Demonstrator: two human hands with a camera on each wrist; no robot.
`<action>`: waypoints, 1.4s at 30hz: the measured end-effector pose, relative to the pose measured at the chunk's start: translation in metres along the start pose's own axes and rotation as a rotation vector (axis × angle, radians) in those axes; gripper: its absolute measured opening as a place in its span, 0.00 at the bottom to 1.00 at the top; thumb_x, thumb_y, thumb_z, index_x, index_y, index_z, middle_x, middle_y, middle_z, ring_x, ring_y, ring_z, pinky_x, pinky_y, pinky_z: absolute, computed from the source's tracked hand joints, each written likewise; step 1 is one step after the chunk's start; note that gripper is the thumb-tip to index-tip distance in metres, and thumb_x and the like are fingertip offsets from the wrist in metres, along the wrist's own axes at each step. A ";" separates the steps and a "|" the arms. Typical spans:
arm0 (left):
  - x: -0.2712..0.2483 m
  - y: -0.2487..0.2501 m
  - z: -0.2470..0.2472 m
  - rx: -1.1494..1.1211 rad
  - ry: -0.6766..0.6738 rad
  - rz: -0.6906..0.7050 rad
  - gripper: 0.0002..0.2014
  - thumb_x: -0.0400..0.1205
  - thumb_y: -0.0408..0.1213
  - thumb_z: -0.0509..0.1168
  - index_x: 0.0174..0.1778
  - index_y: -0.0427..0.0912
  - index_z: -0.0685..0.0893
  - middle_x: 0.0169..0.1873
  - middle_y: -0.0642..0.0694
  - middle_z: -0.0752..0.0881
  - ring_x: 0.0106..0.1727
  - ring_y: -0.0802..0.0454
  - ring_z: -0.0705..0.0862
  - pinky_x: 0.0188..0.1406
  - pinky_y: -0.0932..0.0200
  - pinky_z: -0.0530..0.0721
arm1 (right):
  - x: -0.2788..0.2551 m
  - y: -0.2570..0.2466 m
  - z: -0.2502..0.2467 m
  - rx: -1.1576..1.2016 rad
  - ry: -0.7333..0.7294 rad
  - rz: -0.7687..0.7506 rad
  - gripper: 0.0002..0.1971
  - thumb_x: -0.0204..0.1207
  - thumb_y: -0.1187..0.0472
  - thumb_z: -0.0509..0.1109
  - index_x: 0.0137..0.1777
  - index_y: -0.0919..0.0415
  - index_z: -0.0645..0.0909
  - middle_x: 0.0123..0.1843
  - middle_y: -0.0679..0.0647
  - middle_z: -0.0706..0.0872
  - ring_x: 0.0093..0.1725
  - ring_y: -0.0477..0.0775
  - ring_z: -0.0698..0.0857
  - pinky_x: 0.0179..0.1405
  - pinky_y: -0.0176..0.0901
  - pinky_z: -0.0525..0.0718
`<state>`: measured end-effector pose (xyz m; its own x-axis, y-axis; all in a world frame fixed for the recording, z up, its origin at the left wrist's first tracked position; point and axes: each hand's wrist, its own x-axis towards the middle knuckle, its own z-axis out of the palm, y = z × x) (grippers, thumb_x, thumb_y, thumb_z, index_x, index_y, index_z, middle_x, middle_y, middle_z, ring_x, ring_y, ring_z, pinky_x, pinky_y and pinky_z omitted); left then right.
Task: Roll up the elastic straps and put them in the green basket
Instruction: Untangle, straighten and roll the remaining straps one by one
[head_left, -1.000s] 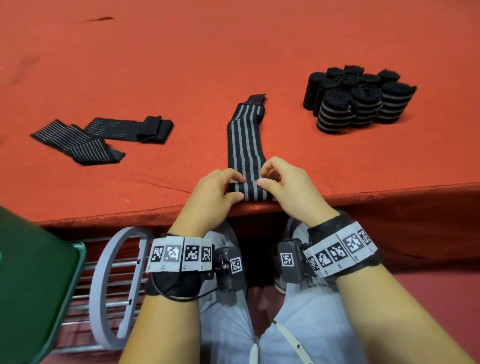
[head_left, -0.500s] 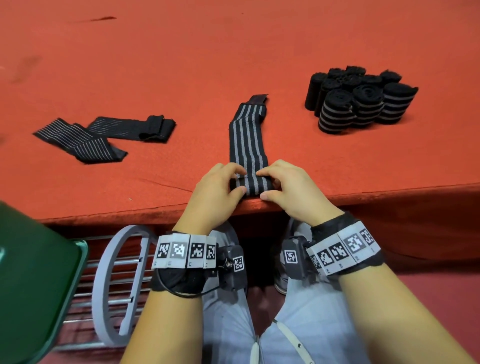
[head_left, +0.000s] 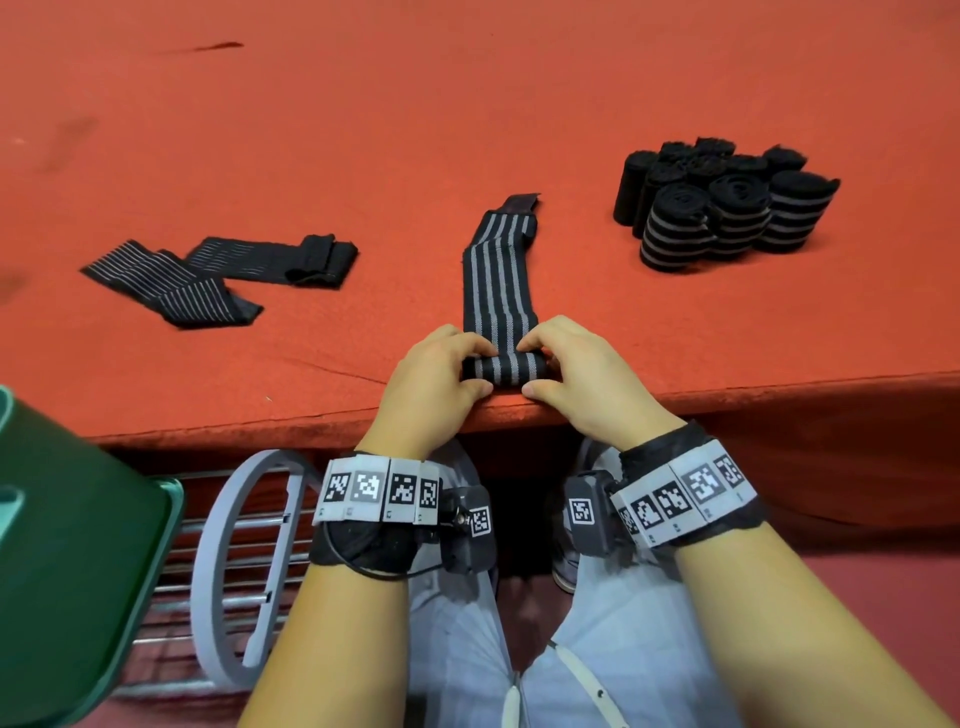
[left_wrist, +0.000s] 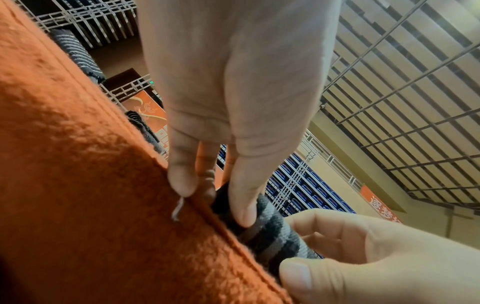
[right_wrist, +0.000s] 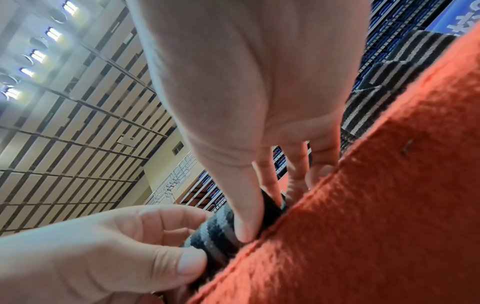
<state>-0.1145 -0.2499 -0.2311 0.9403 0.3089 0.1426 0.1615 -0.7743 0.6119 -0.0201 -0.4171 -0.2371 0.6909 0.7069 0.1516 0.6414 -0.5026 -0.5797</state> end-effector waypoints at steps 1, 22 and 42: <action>0.001 0.000 0.000 -0.002 -0.003 -0.002 0.17 0.75 0.35 0.76 0.59 0.51 0.87 0.50 0.55 0.81 0.50 0.52 0.80 0.58 0.44 0.80 | 0.000 0.000 0.000 0.003 0.000 -0.001 0.19 0.73 0.58 0.78 0.62 0.51 0.80 0.58 0.45 0.80 0.58 0.49 0.80 0.61 0.55 0.80; -0.002 0.000 -0.004 -0.136 -0.091 -0.021 0.10 0.83 0.41 0.68 0.59 0.57 0.82 0.49 0.55 0.77 0.45 0.53 0.81 0.53 0.41 0.86 | 0.001 0.002 -0.016 0.190 -0.109 0.135 0.06 0.83 0.52 0.67 0.55 0.50 0.84 0.41 0.42 0.83 0.41 0.41 0.81 0.39 0.40 0.72; 0.004 -0.003 0.000 0.013 -0.102 0.057 0.24 0.76 0.39 0.75 0.69 0.49 0.81 0.58 0.55 0.80 0.59 0.54 0.80 0.65 0.47 0.78 | -0.001 0.001 -0.007 0.078 -0.034 0.012 0.20 0.77 0.53 0.74 0.69 0.49 0.79 0.63 0.46 0.78 0.54 0.42 0.76 0.62 0.46 0.78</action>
<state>-0.1112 -0.2463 -0.2319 0.9735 0.2074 0.0968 0.1106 -0.7964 0.5946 -0.0180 -0.4215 -0.2320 0.6856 0.7184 0.1177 0.6043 -0.4715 -0.6422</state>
